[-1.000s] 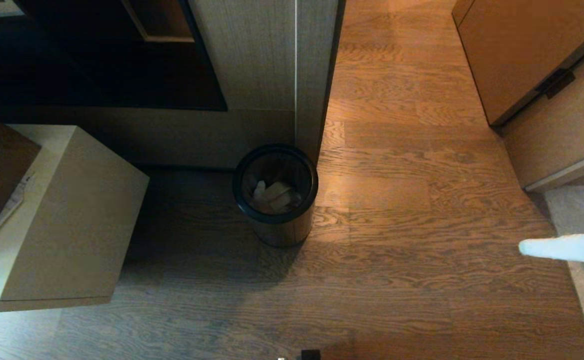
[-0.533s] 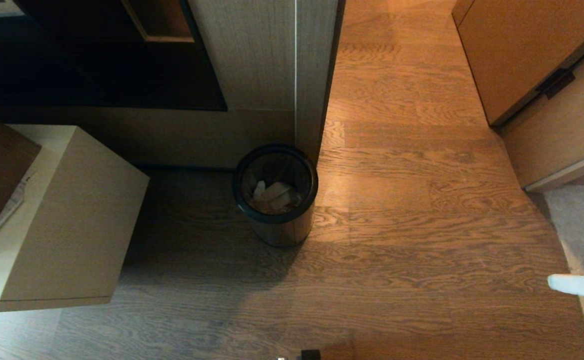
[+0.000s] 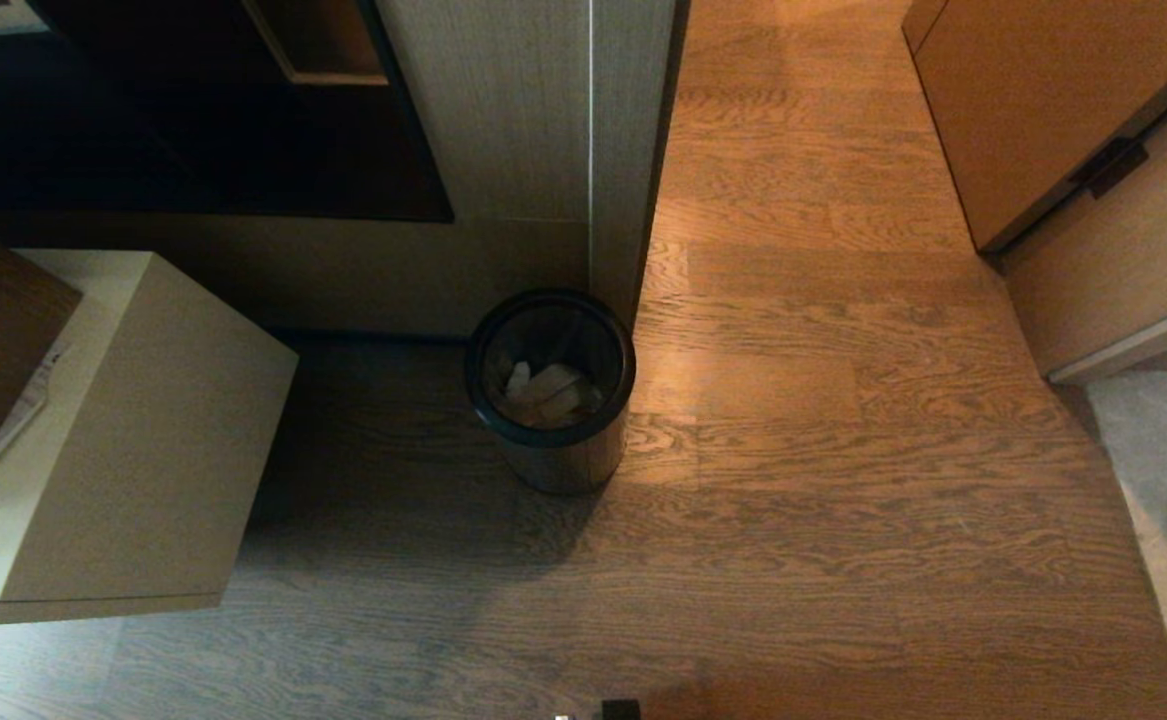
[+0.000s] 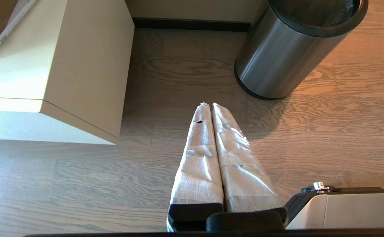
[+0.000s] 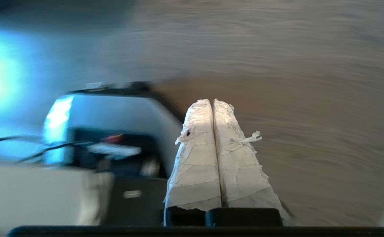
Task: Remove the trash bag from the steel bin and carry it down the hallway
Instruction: Place the outer trash can on the ground
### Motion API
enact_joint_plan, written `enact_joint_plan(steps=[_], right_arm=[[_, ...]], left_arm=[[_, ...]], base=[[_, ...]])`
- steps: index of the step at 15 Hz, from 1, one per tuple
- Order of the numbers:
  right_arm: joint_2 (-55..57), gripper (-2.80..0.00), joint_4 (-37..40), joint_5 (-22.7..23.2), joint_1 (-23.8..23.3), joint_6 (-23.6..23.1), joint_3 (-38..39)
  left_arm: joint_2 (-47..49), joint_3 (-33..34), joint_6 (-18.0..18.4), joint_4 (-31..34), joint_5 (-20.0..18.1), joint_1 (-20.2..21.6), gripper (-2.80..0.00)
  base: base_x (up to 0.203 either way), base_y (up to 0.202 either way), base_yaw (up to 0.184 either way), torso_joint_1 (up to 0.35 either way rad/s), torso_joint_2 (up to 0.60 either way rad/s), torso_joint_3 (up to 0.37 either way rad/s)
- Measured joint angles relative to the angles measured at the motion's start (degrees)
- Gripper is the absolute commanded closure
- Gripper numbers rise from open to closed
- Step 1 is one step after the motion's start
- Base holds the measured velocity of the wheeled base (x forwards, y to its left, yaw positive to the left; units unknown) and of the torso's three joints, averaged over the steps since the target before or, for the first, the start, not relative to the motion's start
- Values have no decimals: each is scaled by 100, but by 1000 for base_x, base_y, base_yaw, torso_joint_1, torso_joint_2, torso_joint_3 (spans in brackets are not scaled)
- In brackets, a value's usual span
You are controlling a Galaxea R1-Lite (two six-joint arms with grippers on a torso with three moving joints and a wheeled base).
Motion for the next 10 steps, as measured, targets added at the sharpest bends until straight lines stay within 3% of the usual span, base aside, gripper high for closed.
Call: enact_joint_plan(steps=[2, 5, 7, 10], right_arm=[[-754, 0, -319, -469, -267, -183, 875], [-1300, 0, -1820, -1014, -352, -460, 2113], [-1689, 0, -2516, -1099, -285, -635, 2665], [-2421, 0, -2804, -960, -247, -692, 3029]], left_arm=[[0, 0, 1, 0, -1, 0, 0], [0, 0, 1, 0, 0, 0, 0], [0, 0, 1, -2, 0, 0, 0], [0, 0, 1, 0, 0, 0, 0]], base=[[0, 0, 0, 0, 0, 0], [0, 0, 0, 0, 0, 0], [0, 0, 0, 0, 0, 0], [0, 0, 0, 0, 0, 0]])
